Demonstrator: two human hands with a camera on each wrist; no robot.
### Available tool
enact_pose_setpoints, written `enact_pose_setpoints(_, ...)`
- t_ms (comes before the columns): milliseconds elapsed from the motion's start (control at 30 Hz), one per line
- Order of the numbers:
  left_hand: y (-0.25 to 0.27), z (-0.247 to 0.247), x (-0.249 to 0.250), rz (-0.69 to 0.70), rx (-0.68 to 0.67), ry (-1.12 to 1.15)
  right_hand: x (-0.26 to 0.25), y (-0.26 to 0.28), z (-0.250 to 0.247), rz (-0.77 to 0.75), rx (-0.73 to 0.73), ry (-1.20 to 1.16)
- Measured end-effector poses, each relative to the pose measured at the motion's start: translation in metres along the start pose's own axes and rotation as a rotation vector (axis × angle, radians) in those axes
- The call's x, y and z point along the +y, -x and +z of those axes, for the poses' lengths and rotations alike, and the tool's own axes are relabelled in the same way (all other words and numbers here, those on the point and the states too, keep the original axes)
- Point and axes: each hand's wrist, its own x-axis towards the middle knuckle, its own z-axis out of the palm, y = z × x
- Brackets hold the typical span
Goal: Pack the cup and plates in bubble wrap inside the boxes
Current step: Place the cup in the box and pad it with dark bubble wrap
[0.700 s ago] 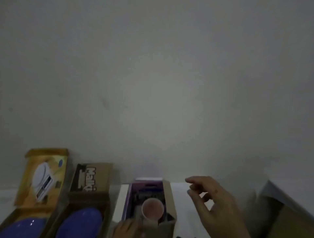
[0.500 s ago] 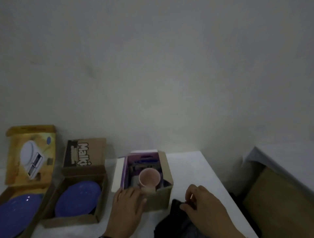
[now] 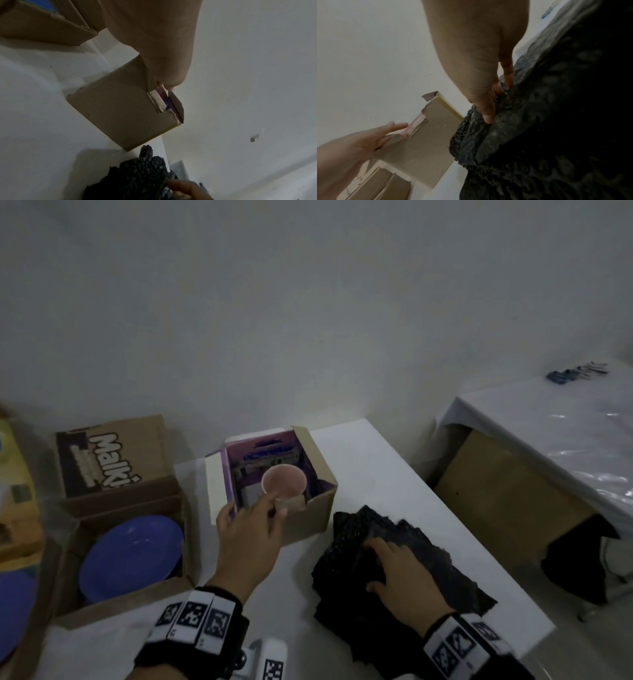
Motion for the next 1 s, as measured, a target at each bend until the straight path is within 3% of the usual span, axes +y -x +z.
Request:
enact_pose_setpoints(233, -0.004, -0.004, -0.001, -0.032, 0.127, 0.172, 0.002, 0.001, -0.003, -0.107, 0.060, 0.102)
enact_pose_setpoints(467, -0.018, -0.004, -0.002, -0.028, 0.085, 0.303, -0.015, -0.020, -0.059, -0.134, 0.416, -0.288)
enact_pose_setpoints(633, -0.012, -0.004, 0.003, -0.058, 0.086, 0.239, -0.035, -0.050, -0.078, -0.143, 0.571, -0.446)
enact_pose_setpoints(767, -0.012, 0.004, -0.009, 0.012, -0.009, 0.003, -0.056, -0.069, -0.085, -0.238, 0.697, -0.564)
enact_pose_setpoints(833, -0.013, 0.004, -0.011, 0.001, -0.015, -0.032, -0.064, -0.078, -0.088, -0.229, 0.661, -0.617)
enact_pose_setpoints(1000, -0.024, -0.004, -0.009, -0.064, 0.022, 0.041, -0.068, -0.094, -0.085, -0.156, 0.413, -0.651)
